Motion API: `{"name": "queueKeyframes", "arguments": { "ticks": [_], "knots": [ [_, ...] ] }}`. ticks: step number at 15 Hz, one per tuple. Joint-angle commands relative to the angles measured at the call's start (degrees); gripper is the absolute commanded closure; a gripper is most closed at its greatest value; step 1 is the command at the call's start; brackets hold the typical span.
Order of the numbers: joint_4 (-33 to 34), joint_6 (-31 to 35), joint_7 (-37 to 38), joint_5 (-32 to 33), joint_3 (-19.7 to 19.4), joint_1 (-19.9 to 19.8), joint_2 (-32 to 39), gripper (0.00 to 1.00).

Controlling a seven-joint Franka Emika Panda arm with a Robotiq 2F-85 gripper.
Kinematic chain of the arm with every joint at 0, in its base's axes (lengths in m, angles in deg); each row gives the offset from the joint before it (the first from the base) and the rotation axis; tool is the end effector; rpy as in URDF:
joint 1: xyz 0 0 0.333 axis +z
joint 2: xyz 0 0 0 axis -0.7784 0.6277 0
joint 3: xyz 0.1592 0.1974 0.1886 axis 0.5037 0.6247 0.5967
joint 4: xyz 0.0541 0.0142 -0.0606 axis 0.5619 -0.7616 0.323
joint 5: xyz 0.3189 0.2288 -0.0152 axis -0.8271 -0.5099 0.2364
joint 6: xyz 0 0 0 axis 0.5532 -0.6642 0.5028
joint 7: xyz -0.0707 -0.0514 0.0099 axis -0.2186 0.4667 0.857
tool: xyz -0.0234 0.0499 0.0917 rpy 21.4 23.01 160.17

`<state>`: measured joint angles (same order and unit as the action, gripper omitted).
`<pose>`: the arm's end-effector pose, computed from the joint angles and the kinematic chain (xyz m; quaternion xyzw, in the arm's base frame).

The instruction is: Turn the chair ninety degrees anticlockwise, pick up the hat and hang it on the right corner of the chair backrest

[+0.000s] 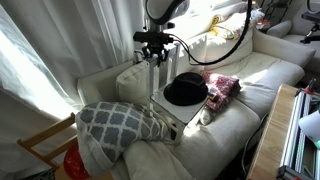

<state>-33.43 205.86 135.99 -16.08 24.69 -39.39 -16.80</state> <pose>0.6918 0.1567 0.2885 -0.8479 0.5289 0.0207 0.0305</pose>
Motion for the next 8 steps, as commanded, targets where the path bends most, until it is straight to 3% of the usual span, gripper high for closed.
{"name": "queueKeyframes", "arguments": {
  "ticks": [1,8],
  "knots": [
    [1.43,-8.02,-7.16,3.42,-0.51,-0.41,-4.39,0.92],
    [3.8,-14.31,-11.59,6.9,-1.11,-0.6,-6.96,0.92]
  ]
}}
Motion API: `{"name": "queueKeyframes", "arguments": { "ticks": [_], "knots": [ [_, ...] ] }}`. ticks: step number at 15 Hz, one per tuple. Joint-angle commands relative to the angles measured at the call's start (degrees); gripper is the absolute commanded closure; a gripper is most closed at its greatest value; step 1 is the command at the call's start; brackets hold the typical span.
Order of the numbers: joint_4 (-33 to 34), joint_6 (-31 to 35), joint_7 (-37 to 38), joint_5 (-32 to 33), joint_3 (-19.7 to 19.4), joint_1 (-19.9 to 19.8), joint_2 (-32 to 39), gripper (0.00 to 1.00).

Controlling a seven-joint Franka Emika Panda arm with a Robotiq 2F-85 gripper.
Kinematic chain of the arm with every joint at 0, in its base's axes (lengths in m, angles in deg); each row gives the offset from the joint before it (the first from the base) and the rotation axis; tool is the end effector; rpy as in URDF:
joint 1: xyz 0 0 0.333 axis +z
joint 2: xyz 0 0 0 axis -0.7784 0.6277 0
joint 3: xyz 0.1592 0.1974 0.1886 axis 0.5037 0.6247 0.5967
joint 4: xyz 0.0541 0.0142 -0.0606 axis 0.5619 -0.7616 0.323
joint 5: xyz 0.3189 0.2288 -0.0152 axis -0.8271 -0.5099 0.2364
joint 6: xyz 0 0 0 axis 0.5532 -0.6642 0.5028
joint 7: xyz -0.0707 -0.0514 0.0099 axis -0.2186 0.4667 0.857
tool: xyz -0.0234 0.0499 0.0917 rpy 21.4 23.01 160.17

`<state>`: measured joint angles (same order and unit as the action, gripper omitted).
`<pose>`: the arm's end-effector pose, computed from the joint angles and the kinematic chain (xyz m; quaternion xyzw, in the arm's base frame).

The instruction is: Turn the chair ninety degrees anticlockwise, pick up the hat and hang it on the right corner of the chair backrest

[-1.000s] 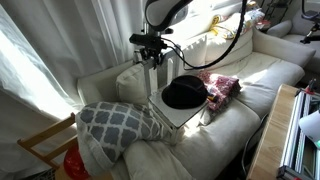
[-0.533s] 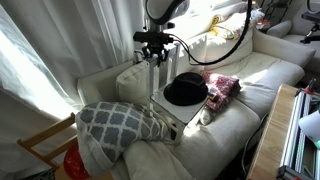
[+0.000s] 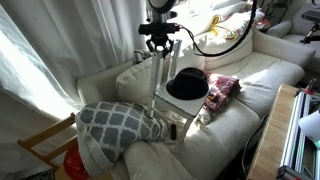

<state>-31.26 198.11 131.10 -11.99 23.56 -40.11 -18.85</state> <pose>0.6920 0.1330 0.3193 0.8728 -0.4874 -0.0197 0.0152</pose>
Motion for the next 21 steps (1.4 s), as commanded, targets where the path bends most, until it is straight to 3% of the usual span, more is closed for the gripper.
{"name": "queueKeyframes", "arguments": {
  "ticks": [1,10,21],
  "knots": [
    [1.41,-7.3,-7.84,2.93,0.2,0.0,-5.41,0.92],
    [-6.24,-8.75,-24.33,3.01,-0.2,-3.17,-10.86,0.92],
    [-17.05,-4.13,-45.29,3.79,-0.53,-4.52,-15.39,0.92]
  ]
}}
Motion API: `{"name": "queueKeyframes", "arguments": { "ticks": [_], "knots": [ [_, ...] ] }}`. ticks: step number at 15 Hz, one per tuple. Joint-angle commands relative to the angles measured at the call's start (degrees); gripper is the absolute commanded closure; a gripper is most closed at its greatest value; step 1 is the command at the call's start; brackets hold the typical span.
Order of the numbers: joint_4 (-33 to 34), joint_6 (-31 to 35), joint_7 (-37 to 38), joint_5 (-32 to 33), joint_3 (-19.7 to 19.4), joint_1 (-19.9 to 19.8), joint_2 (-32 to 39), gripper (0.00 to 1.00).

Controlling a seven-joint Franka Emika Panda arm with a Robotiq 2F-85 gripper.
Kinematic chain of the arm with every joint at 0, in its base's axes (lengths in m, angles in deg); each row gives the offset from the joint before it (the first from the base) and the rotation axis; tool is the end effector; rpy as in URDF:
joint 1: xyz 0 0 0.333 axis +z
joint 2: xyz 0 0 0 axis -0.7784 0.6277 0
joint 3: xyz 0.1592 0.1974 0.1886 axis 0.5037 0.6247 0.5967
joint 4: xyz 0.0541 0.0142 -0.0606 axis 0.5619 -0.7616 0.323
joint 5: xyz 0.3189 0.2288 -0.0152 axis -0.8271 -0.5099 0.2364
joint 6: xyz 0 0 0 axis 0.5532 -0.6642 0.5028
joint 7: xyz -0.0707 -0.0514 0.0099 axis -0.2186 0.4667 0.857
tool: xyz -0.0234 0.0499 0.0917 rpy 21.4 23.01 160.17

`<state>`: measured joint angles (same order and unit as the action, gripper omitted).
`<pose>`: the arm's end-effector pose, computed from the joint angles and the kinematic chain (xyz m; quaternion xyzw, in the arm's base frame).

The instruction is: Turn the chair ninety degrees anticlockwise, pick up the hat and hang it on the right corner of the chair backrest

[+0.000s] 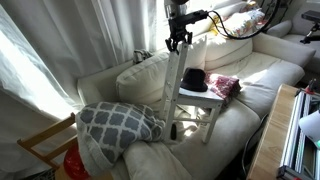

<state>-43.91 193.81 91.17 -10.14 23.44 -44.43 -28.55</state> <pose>0.6402 0.0701 0.3292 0.9777 -0.1903 -0.0797 0.0398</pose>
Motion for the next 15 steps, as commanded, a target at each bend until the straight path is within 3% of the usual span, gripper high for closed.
{"name": "queueKeyframes", "arguments": {
  "ticks": [1,9,10,11,15],
  "knots": [
    [-5.51,0.6,-5.75,1.76,-0.5,-0.25,-6.46,0.92],
    [-10.41,0.16,2.89,-1.01,-1.77,-0.48,-10.95,0.92],
    [-11.59,4.79,10.0,-2.24,0.4,3.11,-7.45,0.92],
    [-8.52,1.18,2.86,-1.41,-0.87,-0.02,-6.35,0.67],
    [-10.49,5.05,9.68,-2.12,1.19,3.24,-5.58,0.67]
  ]
}}
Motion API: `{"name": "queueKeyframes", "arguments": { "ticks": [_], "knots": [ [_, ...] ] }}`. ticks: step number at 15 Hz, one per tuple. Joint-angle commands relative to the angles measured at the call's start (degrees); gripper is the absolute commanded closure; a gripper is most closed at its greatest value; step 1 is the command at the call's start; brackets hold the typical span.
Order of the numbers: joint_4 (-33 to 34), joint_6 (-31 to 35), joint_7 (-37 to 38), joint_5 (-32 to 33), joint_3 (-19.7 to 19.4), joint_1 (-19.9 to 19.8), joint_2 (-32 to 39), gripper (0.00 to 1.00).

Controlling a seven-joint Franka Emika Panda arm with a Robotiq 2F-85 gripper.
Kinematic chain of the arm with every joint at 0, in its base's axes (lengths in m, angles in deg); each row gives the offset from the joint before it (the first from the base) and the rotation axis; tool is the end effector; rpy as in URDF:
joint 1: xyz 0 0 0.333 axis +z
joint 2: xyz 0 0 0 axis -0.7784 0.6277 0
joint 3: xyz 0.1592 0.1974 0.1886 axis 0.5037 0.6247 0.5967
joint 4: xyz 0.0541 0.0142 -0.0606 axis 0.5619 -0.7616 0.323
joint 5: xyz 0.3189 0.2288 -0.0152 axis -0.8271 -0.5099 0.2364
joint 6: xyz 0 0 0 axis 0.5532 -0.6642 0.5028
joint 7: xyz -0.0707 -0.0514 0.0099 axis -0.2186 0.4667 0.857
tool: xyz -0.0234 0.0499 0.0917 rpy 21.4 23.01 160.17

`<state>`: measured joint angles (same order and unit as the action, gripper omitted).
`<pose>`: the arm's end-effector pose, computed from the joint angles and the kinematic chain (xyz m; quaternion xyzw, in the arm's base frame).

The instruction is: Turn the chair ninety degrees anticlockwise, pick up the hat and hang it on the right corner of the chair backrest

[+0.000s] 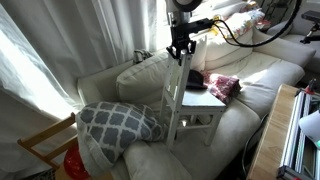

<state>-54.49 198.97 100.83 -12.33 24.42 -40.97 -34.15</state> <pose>0.5948 0.1140 0.3169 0.9659 -0.2438 -0.0811 0.0306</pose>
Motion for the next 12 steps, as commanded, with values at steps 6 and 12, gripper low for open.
{"name": "queueKeyframes", "arguments": {
  "ticks": [6,12],
  "knots": [
    [0.09,-0.1,0.4,0.08,-0.03,-0.47,-0.05,0.67],
    [-1.06,1.97,-2.09,7.39,2.91,4.43,1.42,0.92]
  ]
}}
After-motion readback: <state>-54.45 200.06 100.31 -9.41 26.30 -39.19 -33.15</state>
